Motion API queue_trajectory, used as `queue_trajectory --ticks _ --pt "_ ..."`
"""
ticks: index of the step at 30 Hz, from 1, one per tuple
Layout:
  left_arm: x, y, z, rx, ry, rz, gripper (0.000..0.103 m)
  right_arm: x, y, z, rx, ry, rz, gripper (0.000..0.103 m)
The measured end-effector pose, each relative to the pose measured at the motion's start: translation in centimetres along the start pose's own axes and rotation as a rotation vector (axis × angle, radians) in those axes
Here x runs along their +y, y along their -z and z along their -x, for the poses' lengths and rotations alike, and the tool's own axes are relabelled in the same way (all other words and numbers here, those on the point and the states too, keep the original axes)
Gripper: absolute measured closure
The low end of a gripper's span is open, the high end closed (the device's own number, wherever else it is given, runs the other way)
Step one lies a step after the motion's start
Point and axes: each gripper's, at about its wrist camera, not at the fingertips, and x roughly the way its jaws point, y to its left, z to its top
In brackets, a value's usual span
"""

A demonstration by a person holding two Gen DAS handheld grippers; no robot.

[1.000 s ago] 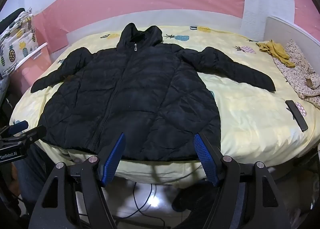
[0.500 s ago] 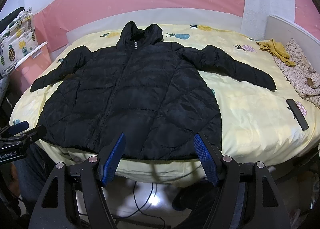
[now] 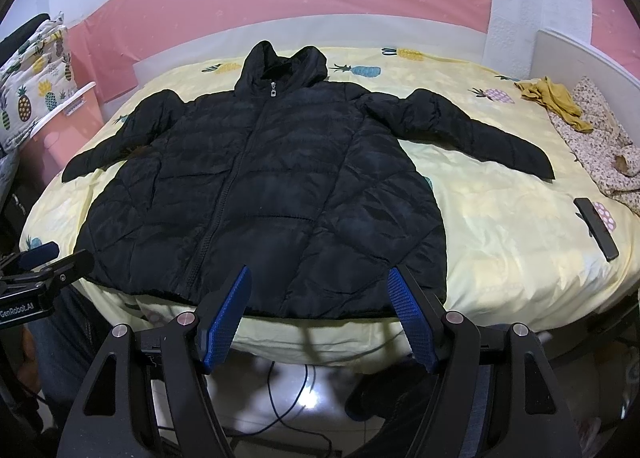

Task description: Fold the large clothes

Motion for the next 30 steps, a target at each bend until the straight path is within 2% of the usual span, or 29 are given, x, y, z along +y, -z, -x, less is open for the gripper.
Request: queue_trajectory --ticks 30 --pt "0.01 0.26 -0.34 0.013 0.009 0.004 0.0 0.54 0.33 -0.6 0.009 -0.003 0.001 0.032"
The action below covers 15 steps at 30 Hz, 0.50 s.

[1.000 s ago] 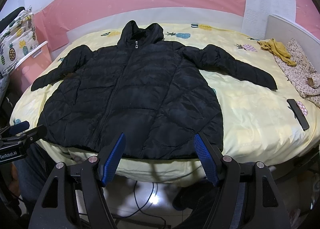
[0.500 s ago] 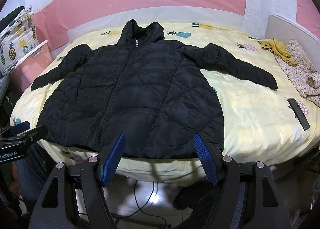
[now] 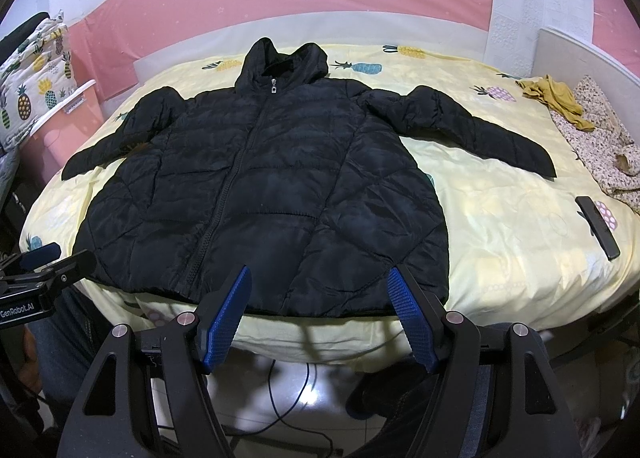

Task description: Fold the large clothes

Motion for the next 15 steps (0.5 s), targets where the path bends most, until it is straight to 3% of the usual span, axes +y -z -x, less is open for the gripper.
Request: queue_trajectory --ticks 15 --pt "0.3 -0.8 -1.5 0.014 0.014 -0.005 0.0 0.1 -0.4 -1.1 0.022 -0.001 0.008 0.032"
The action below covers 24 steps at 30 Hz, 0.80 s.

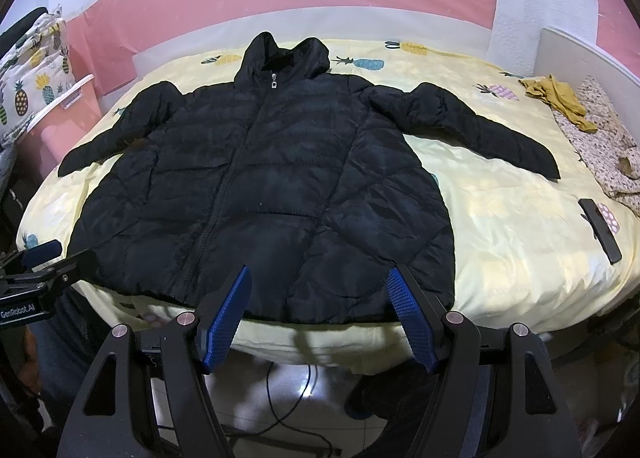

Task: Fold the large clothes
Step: 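Grasp the black jacket sleeve with the left gripper and fold it across the body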

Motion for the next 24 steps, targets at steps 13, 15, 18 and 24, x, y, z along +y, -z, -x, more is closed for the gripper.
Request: queue_trajectory --ticks 13,15,18,24 --pt "6.0 -6.9 -4.2 -0.08 -0.031 0.047 0.0 3.3 -6.7 -5.0 -0.041 -0.09 0.103 0.032" --pt "8.1 -8.5 -5.1 -0.092 -0.033 0.08 0.0 4.2 -8.1 -6.4 -0.038 -0.125 0.127 0.032" --pt "11.5 -10.4 -6.5 -0.096 -0.036 0.151 0.0 5.5 -10.1 -8.8 -0.031 -0.149 0.155 0.025" --pt "17.9 -13.3 -8.8 -0.139 -0.132 0.252 0.0 7.5 -14.0 -12.8 -0.022 -0.197 0.208 0.025"
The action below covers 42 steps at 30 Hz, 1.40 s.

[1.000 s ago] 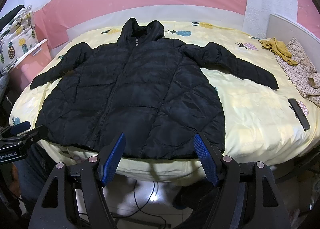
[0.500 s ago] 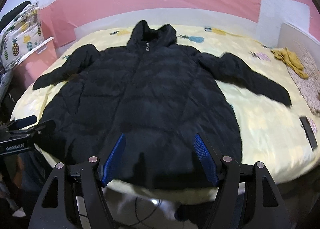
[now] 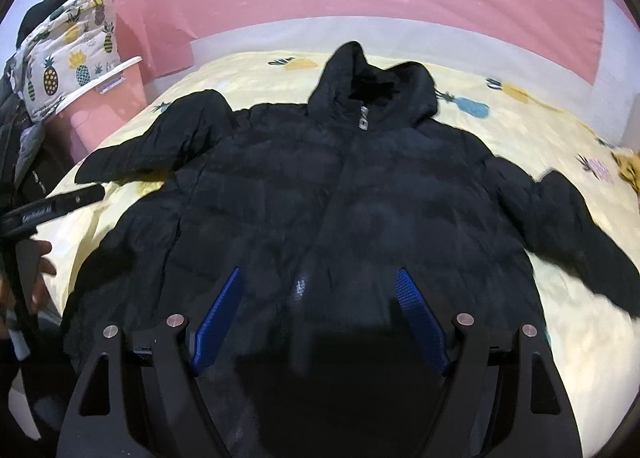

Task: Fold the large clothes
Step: 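Grasp the black jacket sleeve with the left gripper and fold it across the body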

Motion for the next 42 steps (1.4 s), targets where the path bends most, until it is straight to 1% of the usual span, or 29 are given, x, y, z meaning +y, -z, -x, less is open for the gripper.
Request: queue_trajectory --ticks 1,5,9,15,16,18,19,20,21,23,24,25,26,27,28,29,32,36,38,42 --pt "0.9 -0.5 -0.6 -0.003 -0.01 0.02 0.0 0.0 -0.5 -0.6 0.002 -0.005 0.009 0.025" --pt "4.4 -2.6 -3.4 0.016 -0.004 0.116 0.0 0.2 -2.3 -2.5 0.005 -0.001 0.041 0.025" --pt "7.5 -4.0 -6.3 0.037 -0.028 0.204 0.0 0.1 -3.4 -4.3 0.019 -0.006 0.049 0.025" --pt "12.9 -5.0 -9.8 0.05 -0.068 0.37 0.0 -0.1 -4.5 -6.5 0.035 0.014 0.079 0.025" --pt "13.7 -5.0 -10.3 0.048 -0.064 0.402 0.002 -0.3 -4.6 -6.8 0.037 0.019 0.082 0.025" --pt "15.5 -4.8 -11.5 0.06 -0.055 0.481 0.008 -0.6 -4.7 -7.3 0.043 0.027 0.086 0.025" --pt "16.1 -4.8 -11.9 0.056 -0.052 0.502 0.009 -0.8 -4.8 -7.7 0.048 0.036 0.089 0.025" --pt "16.3 -4.9 -12.1 0.038 -0.045 0.498 0.01 -1.0 -4.8 -8.0 0.053 0.042 0.09 0.025" --pt "16.3 -5.0 -12.2 0.027 -0.049 0.484 0.013 -1.3 -4.8 -8.4 0.061 0.049 0.09 0.025" --pt "16.2 -5.5 -12.7 0.031 -0.087 0.446 0.042 -1.9 -4.8 -9.2 0.078 0.06 0.08 0.025" --pt "16.3 -5.6 -13.0 0.035 -0.093 0.436 0.048 -2.2 -4.7 -9.5 0.088 0.066 0.075 0.025" --pt "16.4 -5.7 -13.2 0.037 -0.082 0.432 0.061 -2.5 -4.7 -9.8 0.099 0.074 0.071 0.025" --pt "16.6 -5.9 -13.3 0.038 -0.072 0.431 0.071 -2.7 -4.6 -10.0 0.105 0.08 0.068 0.025" --pt "16.6 -6.2 -13.3 0.038 -0.064 0.424 0.075 -2.9 -4.5 -10.1 0.109 0.082 0.066 0.025" --pt "16.5 -6.6 -13.2 0.034 -0.055 0.416 0.082 -3.2 -4.4 -10.1 0.112 0.084 0.065 0.025" --pt "16.3 -7.1 -12.9 0.027 -0.05 0.403 0.086 -3.5 -4.3 -10.1 0.116 0.084 0.062 0.025" --pt "14.7 -8.8 -11.1 -0.012 -0.035 0.341 0.09 -4.1 -4.1 -9.7 0.115 0.086 0.058 0.025" --pt "11.8 -11.2 -6.7 -0.087 0.015 0.255 0.091 -4.9 -3.9 -8.7 0.102 0.087 0.051 0.025" --pt "9.4 -12.6 -4.5 -0.123 0.05 0.202 0.091 -5.6 -3.9 -8.0 0.089 0.083 0.04 0.025" --pt "2.8 -14.9 -0.5 -0.173 0.137 0.073 0.091 -7.2 -3.7 -6.4 0.062 0.087 0.01 0.025"
